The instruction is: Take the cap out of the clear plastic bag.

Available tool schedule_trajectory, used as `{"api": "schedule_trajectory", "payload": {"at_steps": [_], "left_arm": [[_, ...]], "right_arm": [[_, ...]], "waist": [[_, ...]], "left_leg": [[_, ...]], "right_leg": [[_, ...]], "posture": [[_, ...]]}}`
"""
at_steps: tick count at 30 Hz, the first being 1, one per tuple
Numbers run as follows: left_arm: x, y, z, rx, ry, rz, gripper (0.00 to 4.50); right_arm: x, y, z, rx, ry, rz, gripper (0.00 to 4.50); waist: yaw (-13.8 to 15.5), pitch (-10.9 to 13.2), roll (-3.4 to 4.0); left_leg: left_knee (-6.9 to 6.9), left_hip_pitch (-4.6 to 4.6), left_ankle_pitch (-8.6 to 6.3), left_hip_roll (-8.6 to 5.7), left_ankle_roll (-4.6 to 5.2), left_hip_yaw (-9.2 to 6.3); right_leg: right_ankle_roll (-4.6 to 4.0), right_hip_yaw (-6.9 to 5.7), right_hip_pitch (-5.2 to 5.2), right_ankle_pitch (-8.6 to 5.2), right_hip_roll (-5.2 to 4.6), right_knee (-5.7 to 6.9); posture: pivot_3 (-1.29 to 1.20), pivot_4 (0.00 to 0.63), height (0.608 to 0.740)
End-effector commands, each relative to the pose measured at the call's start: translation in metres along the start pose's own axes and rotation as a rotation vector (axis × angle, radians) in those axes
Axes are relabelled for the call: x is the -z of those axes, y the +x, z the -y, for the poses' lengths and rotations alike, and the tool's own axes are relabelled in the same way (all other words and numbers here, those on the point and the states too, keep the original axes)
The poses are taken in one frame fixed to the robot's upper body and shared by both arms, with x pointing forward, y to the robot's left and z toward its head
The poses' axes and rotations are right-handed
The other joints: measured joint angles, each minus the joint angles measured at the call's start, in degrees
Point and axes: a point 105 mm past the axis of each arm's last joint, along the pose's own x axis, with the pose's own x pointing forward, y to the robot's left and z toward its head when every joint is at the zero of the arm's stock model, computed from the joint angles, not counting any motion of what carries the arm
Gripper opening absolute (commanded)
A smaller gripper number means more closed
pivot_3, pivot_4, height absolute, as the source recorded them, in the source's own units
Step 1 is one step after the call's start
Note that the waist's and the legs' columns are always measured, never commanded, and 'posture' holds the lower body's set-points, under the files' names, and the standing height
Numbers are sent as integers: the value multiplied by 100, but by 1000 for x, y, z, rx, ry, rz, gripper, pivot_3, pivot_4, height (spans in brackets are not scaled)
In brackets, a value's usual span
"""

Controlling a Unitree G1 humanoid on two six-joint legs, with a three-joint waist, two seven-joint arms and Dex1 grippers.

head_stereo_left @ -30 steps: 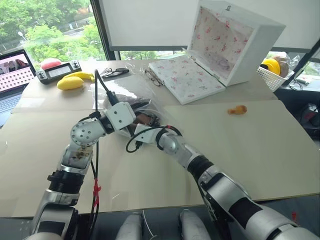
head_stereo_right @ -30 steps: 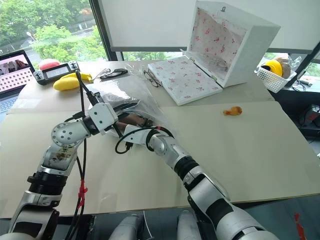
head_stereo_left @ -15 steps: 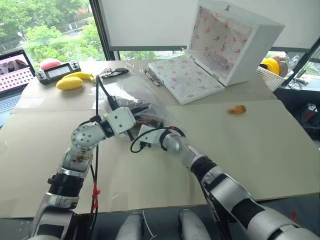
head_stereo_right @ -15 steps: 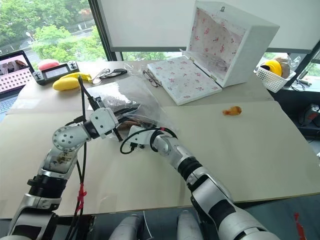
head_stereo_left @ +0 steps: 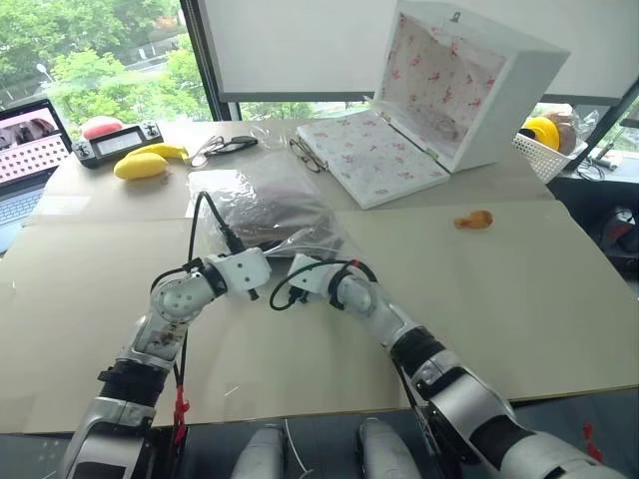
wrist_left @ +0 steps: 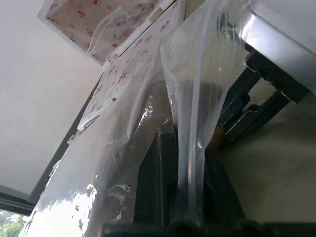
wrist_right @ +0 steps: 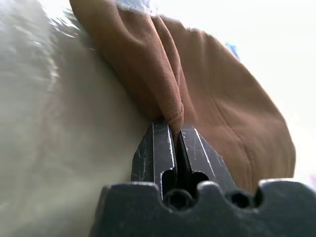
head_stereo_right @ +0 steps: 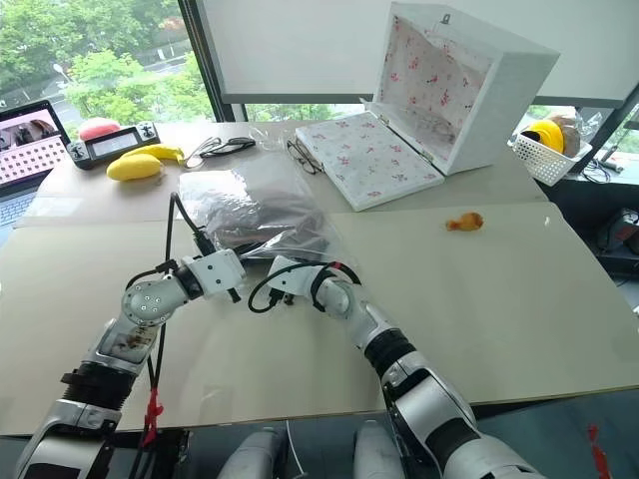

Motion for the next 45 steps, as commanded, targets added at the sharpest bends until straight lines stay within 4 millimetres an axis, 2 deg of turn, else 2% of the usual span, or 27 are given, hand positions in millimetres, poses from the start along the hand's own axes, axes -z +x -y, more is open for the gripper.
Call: {"api": "schedule_trajectory", "payload": {"at_steps": [1,3,9,15,18,21,25,31,35,39,42,45], "left_arm": [[-11,8,-10,-38,15,35,0],[-14,12,-12,-44,11,46,0],[-20,17,-13,-35,9,67,0],[-17,13,-10,-16,20,58,0],[-17,12,-9,-13,16,56,0],[-17,11,-6,-3,16,56,0],[-16,12,-5,2,13,57,0],[-16,14,-4,9,11,60,0],[-16,14,-3,11,11,63,0],[-14,13,-2,16,12,62,0],[-13,12,-1,21,17,61,0],[-10,9,3,36,30,62,0]], "right_arm": [[-27,-5,-18,-146,101,107,28],[-28,-10,-28,-220,142,94,28],[-29,-20,-29,-244,150,73,28],[-20,-48,-6,-154,263,27,28],[-24,-66,11,-84,361,29,28],[-36,-89,24,-67,486,65,28],[-55,-122,22,-158,572,92,28],[-72,-151,26,-214,650,108,28],[-77,-165,42,-192,674,121,28],[-91,-185,55,-227,684,163,28],[-107,-201,63,-289,712,237,28],[-129,-228,89,-344,729,367,28]], "waist": [[-7,0,0],[-7,0,0],[4,0,0],[27,0,0],[59,0,0],[81,0,0],[112,0,0],[152,0,-1],[165,0,-1],[171,0,-1],[177,1,-2],[190,2,-3]], "left_leg": [[0,0,0,3,0,0],[3,0,0,9,0,0],[8,10,0,21,0,-2],[7,5,0,26,0,-2],[12,1,0,26,0,-1],[12,2,0,29,0,-2],[12,1,0,33,0,0],[16,-3,0,34,0,1],[21,-3,0,35,0,1],[21,-6,0,35,0,2],[22,-9,0,35,0,2],[23,-12,0,35,0,3]], "right_leg": [[0,0,-1,0,3,0],[-1,2,0,0,12,1],[-2,1,6,2,26,6],[-4,1,4,3,30,3],[-3,1,3,2,29,3],[-1,0,3,1,32,4],[21,0,3,-12,33,1],[25,-2,6,-14,33,-2],[25,-5,8,-15,34,-2],[25,-5,7,-14,33,-3],[24,-7,7,-14,33,-6],[23,-7,9,-13,31,-8]], "posture": [[0,150,740],[0,150,740],[0,150,740],[0,150,740],[0,150,740],[0,150,740],[0,150,740],[0,150,740],[0,150,740],[0,150,740],[0,150,740],[0,150,740]]}}
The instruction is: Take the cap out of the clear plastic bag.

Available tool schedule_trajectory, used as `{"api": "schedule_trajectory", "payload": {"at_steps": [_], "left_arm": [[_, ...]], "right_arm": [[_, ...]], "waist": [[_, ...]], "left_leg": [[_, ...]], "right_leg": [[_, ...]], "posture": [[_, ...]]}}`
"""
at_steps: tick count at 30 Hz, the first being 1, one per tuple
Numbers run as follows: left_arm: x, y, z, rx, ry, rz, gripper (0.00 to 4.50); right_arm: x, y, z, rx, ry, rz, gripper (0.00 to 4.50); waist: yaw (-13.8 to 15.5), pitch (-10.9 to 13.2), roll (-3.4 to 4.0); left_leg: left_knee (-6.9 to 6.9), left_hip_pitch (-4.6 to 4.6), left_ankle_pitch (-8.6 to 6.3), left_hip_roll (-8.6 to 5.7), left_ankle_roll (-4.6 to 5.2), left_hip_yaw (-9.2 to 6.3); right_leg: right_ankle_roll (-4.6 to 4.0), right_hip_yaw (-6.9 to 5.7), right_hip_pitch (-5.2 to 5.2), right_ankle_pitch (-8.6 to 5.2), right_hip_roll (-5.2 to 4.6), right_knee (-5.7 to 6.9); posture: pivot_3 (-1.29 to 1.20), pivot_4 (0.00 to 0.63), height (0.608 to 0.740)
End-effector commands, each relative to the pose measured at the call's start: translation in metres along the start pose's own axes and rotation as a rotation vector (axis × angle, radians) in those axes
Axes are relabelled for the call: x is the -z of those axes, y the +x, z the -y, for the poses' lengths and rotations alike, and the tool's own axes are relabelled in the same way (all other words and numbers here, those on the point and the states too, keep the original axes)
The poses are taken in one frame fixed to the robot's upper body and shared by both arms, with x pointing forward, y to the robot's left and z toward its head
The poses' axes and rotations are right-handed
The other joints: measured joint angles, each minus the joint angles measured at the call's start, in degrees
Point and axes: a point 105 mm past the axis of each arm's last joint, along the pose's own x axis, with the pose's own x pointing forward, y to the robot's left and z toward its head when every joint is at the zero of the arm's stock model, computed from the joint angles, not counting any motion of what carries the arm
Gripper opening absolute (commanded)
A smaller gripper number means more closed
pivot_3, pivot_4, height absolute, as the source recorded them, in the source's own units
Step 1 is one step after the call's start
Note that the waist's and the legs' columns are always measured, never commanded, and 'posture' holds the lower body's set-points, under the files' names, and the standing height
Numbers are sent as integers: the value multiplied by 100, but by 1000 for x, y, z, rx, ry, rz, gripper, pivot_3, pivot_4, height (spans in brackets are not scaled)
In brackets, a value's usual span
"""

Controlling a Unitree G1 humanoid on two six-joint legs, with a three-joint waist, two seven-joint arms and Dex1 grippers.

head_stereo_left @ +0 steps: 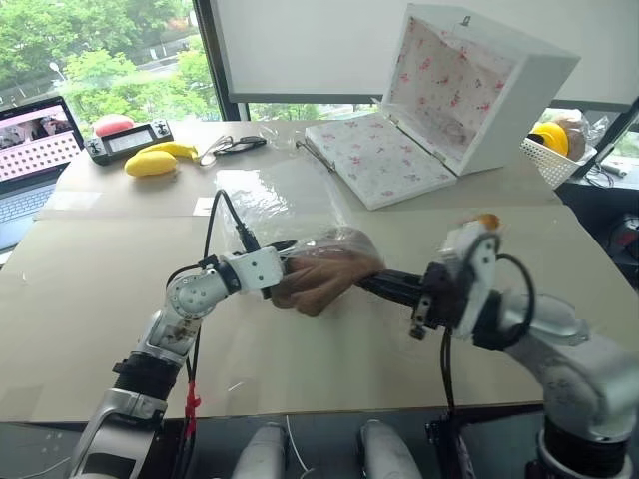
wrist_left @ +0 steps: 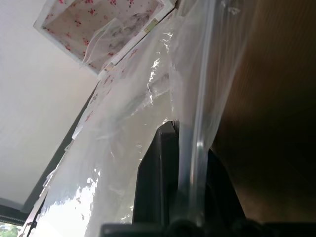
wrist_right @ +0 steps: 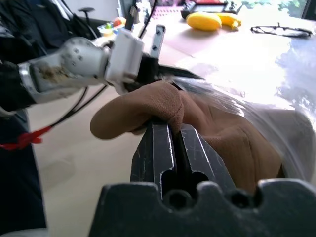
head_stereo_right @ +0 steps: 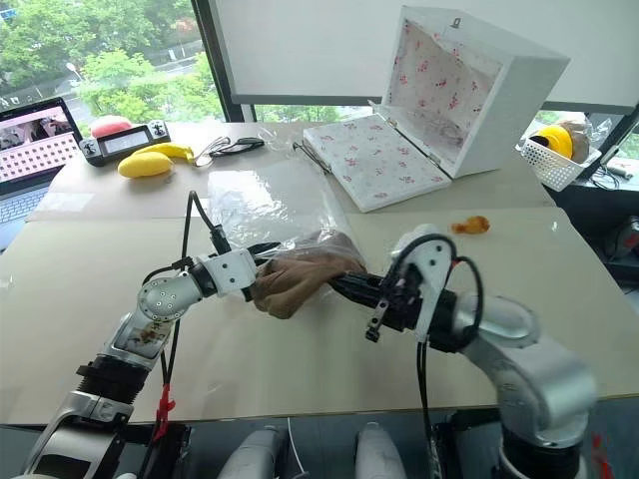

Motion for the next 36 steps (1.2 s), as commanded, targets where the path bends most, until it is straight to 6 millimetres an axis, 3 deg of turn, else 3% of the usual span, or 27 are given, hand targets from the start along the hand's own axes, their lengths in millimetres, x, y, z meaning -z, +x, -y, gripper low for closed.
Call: {"api": "schedule_trajectory", "payload": {"at_steps": [1,4,8,10,11,15,18,20,24,26,28,30,34,36], "left_arm": [[0,-4,-2,1,27,17,0],[3,-5,0,6,27,15,0],[7,-7,2,17,40,14,0],[7,-10,5,30,60,22,0],[8,-15,8,46,80,30,0],[20,-40,13,101,194,38,0],[31,-58,9,120,254,33,0],[41,-71,4,135,305,21,0],[47,-79,2,147,345,33,0],[53,-79,3,154,345,24,0],[57,-78,5,161,339,10,0],[59,-75,9,166,332,9,0],[59,-74,14,172,328,25,0],[60,-74,20,190,310,27,0]], "right_arm": [[-53,-29,-16,-135,-38,162,28],[-83,-46,-24,-208,-17,253,28],[-121,-59,-17,-207,38,422,28],[-138,-63,-1,-117,37,506,28],[-146,-64,19,-1,36,549,28],[-154,-63,70,336,-61,560,28],[-157,-59,82,446,-164,547,28],[-151,-47,87,523,-317,467,28],[-123,-20,89,547,-550,270,28],[-69,16,76,427,-689,59,28],[-8,35,59,283,-744,-116,28],[36,39,47,199,-696,-213,28],[81,32,38,144,-630,-325,28],[111,17,40,157,-526,-428,28]], "waist": [[10,0,0],[21,1,-2],[3,2,-3],[9,2,-4],[4,2,-3],[-14,1,-2],[-15,3,9],[-14,4,19],[-11,5,21],[0,5,21],[-13,2,15],[3,2,16],[3,3,17],[8,1,14]], "left_leg": [[2,0,0,1,0,0],[1,8,-3,6,5,-1],[3,16,-4,7,7,3],[4,27,-4,9,7,2],[4,29,-4,9,7,3],[-1,39,-4,13,7,11],[-9,30,-4,17,7,12],[-11,-2,-4,13,7,17],[-16,-12,-4,11,7,20],[-18,-12,-4,7,7,21],[-20,-8,-6,10,9,21],[-21,-8,-6,11,9,21],[-6,-10,-6,3,9,24],[0,7,-5,5,8,24]], "right_leg": [[-1,0,2,1,0,-1],[-2,-9,19,1,2,-8],[-3,-10,37,1,2,-14],[-2,-12,51,1,2,-19],[-2,-12,54,1,2,-21],[-2,-5,56,1,3,-26],[-6,-3,36,-1,8,-25],[-16,8,-7,5,6,-11],[-29,10,-23,14,5,-11],[-26,10,-22,12,1,-13],[-3,8,-19,-2,3,-16],[-1,6,-17,-3,4,-17],[0,11,-14,-2,-2,-10],[3,10,2,0,0,-8]], "posture": [[0,150,740],[0,150,740],[0,150,740],[0,150,740],[0,150,740],[0,150,740],[0,150,740],[0,150,740],[0,150,740],[0,150,740],[0,150,740],[0,150,740],[0,150,740],[0,150,740]]}}
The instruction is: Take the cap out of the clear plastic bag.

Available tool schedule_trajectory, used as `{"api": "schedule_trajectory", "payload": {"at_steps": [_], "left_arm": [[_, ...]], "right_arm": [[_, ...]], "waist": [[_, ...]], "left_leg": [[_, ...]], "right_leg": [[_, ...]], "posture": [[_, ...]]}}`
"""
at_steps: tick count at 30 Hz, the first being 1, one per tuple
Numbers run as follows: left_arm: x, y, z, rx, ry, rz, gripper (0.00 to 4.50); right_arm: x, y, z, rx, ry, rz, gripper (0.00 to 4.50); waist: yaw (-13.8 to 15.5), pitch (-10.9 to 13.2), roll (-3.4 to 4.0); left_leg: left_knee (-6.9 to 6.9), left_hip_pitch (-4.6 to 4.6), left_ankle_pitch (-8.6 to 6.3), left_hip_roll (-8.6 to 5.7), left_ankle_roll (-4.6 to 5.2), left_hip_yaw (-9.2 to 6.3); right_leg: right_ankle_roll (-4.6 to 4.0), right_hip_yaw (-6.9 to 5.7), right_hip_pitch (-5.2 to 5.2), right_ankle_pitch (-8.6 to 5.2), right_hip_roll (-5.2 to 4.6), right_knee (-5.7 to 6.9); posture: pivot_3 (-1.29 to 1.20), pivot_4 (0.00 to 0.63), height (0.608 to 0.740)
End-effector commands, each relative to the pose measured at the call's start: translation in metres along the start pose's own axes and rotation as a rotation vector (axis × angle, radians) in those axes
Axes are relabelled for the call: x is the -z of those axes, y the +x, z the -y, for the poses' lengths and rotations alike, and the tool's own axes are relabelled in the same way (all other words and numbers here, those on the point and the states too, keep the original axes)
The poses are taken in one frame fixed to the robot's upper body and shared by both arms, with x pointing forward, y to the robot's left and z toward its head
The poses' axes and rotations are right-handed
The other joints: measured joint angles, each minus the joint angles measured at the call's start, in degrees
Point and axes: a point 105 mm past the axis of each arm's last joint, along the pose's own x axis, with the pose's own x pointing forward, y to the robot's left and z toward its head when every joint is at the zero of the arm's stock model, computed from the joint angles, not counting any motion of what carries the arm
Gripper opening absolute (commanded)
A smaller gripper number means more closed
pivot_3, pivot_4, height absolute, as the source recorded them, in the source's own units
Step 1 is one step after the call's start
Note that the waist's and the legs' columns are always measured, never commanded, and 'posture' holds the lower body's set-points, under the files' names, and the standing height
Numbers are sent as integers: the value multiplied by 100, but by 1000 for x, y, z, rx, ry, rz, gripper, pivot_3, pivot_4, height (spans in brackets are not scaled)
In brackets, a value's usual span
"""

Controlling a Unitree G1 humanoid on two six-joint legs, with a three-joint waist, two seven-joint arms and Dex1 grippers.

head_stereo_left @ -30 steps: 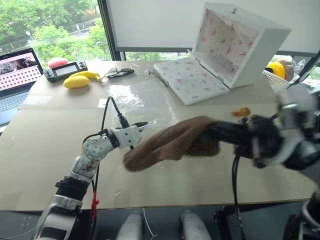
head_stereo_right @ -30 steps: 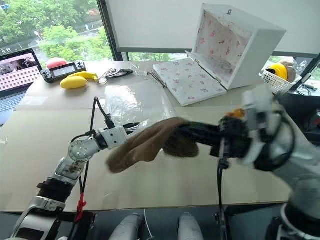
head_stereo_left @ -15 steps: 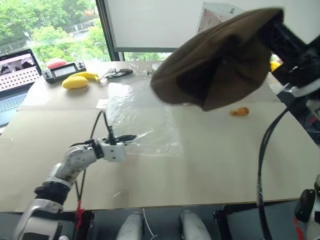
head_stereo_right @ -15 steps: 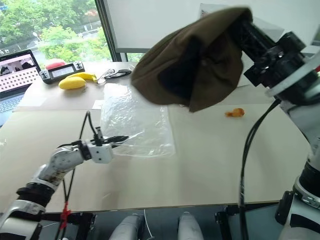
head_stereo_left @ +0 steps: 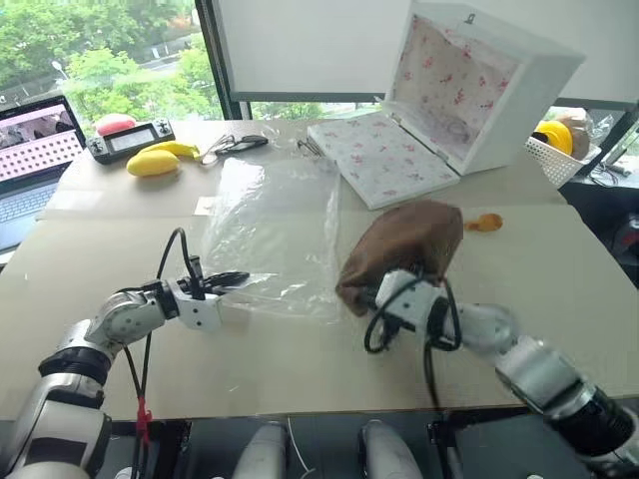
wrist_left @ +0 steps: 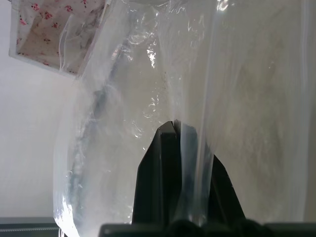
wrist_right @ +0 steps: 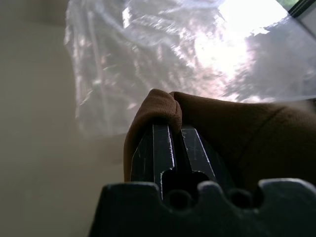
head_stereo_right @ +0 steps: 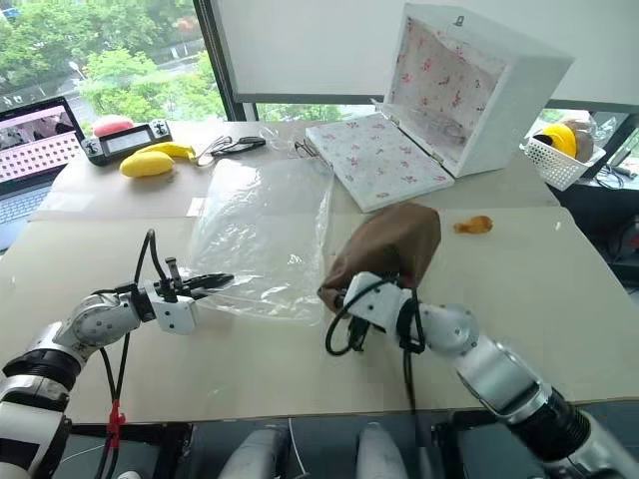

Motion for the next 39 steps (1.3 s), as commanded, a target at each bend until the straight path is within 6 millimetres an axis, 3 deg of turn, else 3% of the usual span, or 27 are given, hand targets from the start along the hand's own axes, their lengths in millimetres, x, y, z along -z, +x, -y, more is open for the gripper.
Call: {"api": "schedule_trajectory", "payload": {"at_steps": [1,2,3,6,9,12,14,19,22,25,29,34,37,39], "left_arm": [[-4,3,13,38,-22,24,0],[-4,3,15,44,-27,25,0],[-4,3,17,52,-37,23,548],[-3,3,17,49,-54,23,1544],[-3,2,18,51,-64,26,2633],[-4,2,18,51,-71,32,3882],[-4,2,18,53,-76,35,4484],[-9,1,21,64,-84,65,4500],[-14,0,22,67,-105,93,4500],[-34,-8,25,63,-142,182,4500],[-50,-14,5,-19,-205,230,4500],[-73,-18,-16,-82,-331,262,4500],[-85,-12,-42,-168,-446,266,4500],[-88,-8,-59,-231,-577,263,4500]], "right_arm": [[30,-11,-9,-18,62,-111,28],[37,-14,-8,-6,81,-135,28],[44,-18,-8,0,122,-162,0],[61,-29,-1,37,162,-228,0],[74,-44,15,120,205,-273,919],[74,-55,27,157,247,-263,2039],[72,-57,28,153,256,-255,2680],[64,-58,22,117,273,-231,4439],[58,-58,22,110,290,-213,4483],[48,-63,16,54,367,-197,4483],[28,-68,29,110,475,-79,4483],[19,-76,35,136,609,9,4483],[9,-79,39,144,740,128,4483],[1,-85,55,196,822,241,4483]], "waist": [[16,-2,-4],[24,-2,-4],[35,-2,-4],[33,-2,-4],[82,-2,-5],[120,-3,-5],[121,-3,-5],[114,-3,-5],[104,-3,-5],[80,-2,-3],[102,1,-6],[121,2,-6],[140,3,-6],[130,5,-6]], "left_leg": [[0,10,0,3,0,-1],[-1,26,0,4,0,-2],[-4,44,-1,6,-1,-2],[-8,57,-1,9,-2,3],[-6,59,-1,10,-1,2],[-6,59,-1,9,-1,2],[-6,59,-1,9,-1,2],[-9,59,-1,10,-2,3],[-10,58,-1,10,-2,3],[-13,57,-1,10,-2,5],[-19,53,-3,19,-4,4],[-13,49,-3,24,-4,4],[-16,45,-3,24,-4,1],[-14,43,-3,24,-4,0]], "right_leg": [[0,-3,14,0,2,-2],[0,-7,34,-1,2,-6],[0,-8,56,-1,2,-14],[1,-6,69,-2,1,-25],[1,-7,71,-1,3,-24],[1,-6,72,-1,2,-25],[1,-6,72,-1,2,-25],[1,-6,72,-2,2,-27],[1,-6,71,-2,2,-27],[1,-3,70,-2,1,-30],[-2,-4,65,-2,4,-31],[-3,-5,66,-3,5,-33],[-5,-9,64,-4,7,-36],[-6,-10,64,-4,7,-34]], "posture": [[0,150,740],[0,150,740],[0,150,740],[0,150,740],[0,150,740],[0,150,740],[0,150,740],[0,150,740],[0,150,740],[0,150,740],[0,150,740],[0,150,740],[0,150,740],[0,150,740]]}}
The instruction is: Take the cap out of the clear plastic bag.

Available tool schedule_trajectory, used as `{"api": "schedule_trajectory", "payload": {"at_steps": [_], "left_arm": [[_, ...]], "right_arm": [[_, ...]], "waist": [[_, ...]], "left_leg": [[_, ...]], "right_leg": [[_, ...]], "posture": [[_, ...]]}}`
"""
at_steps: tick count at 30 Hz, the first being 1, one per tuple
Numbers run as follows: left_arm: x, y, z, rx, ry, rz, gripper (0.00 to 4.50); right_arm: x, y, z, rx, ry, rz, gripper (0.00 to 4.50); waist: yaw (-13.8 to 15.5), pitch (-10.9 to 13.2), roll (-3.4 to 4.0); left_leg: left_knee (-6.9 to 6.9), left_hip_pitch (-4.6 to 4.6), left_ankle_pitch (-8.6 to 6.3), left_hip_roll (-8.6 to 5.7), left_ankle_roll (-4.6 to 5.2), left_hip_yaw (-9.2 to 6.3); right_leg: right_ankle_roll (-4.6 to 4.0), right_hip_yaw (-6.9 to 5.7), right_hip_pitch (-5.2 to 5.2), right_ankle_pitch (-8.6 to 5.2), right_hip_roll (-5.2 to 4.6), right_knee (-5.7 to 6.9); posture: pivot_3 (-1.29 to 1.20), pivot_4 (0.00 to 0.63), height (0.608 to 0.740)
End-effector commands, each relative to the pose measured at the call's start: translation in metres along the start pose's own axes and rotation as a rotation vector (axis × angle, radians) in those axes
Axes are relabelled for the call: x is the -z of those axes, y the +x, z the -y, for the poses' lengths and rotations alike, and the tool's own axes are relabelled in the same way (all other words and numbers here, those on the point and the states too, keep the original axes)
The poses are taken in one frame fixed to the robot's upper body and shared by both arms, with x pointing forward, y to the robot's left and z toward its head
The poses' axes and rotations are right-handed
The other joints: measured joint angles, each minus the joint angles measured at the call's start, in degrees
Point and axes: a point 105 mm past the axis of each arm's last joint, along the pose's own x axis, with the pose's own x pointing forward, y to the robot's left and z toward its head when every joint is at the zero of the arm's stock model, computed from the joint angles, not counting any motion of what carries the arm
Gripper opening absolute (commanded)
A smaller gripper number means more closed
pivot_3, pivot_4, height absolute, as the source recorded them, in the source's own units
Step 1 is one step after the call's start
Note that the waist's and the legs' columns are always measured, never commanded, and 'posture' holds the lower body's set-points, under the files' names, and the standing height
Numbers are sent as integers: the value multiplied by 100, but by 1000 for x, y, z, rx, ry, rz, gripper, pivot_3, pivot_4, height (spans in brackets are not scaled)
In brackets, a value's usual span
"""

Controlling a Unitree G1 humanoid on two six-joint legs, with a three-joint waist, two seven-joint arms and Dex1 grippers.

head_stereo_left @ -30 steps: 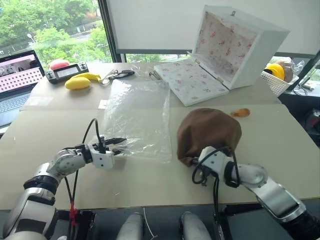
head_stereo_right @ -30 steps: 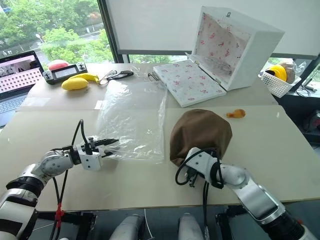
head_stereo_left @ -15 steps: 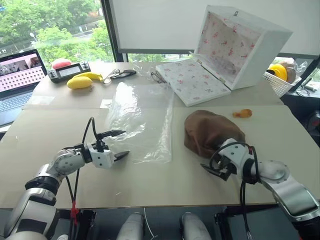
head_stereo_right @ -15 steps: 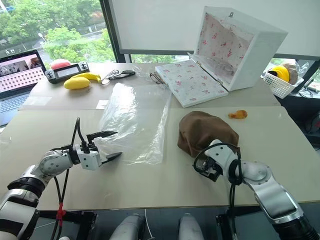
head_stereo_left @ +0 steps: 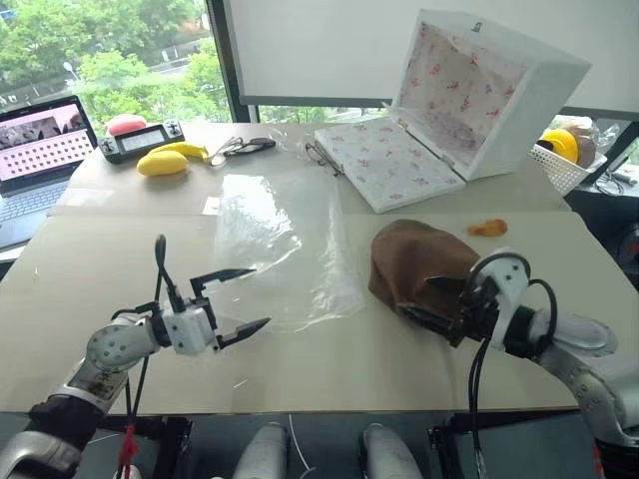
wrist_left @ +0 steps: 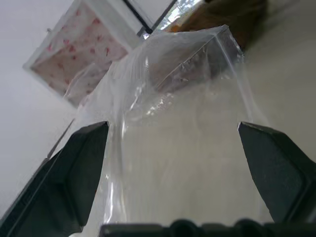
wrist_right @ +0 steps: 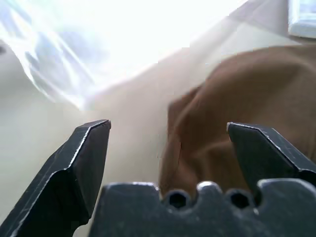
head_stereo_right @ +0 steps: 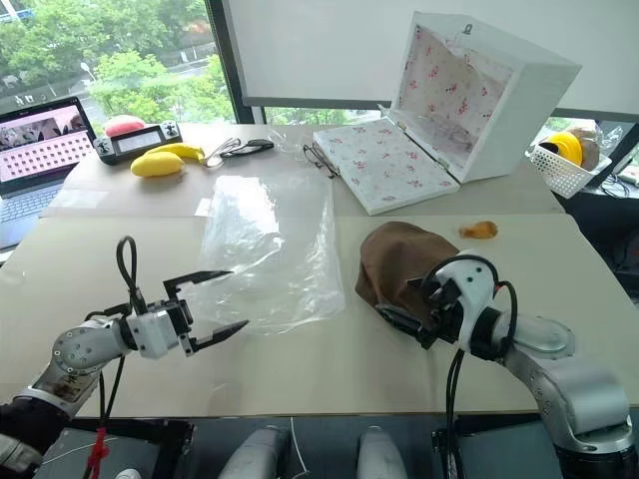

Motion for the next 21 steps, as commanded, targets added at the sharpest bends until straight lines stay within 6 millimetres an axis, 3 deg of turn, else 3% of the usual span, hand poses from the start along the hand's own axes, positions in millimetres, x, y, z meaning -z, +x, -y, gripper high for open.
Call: {"api": "schedule_trajectory", "payload": {"at_steps": [1,6,10,12,15,21], "left_arm": [[-24,12,-32,-155,-178,37,4500],[-21,12,-55,-308,-457,2,4500],[10,-8,-90,-604,-588,-77,4500],[40,-32,-104,-807,-635,-167,4500],[66,-57,-105,-955,-620,-265,4500],[113,-95,-75,-1179,-641,-464,4500]], "right_arm": [[-37,-10,7,7,108,204,4483],[-64,-27,48,156,264,411,4483],[-64,-41,83,360,296,456,4483],[-51,-48,100,514,224,388,4483],[-29,-55,112,656,106,287,4483],[6,-77,116,844,-50,181,4483]], "waist": [[-12,1,1],[-51,2,2],[-37,3,2],[-31,3,2],[-44,3,3],[-20,3,2]], "left_leg": [[4,-1,0,0,0,1],[0,5,0,4,1,3],[-3,2,0,5,2,0],[-3,2,0,3,2,1],[-5,3,0,2,2,3],[-11,-6,-1,0,2,6]], "right_leg": [[0,1,0,0,1,1],[-2,4,2,-1,9,1],[-5,3,-3,-3,13,2],[-5,3,-3,-3,13,0],[-5,5,-4,-3,13,-1],[-7,11,-14,-2,12,-5]], "posture": [[0,150,740],[0,150,740],[0,150,740],[0,150,740],[0,150,740],[0,150,740]]}}
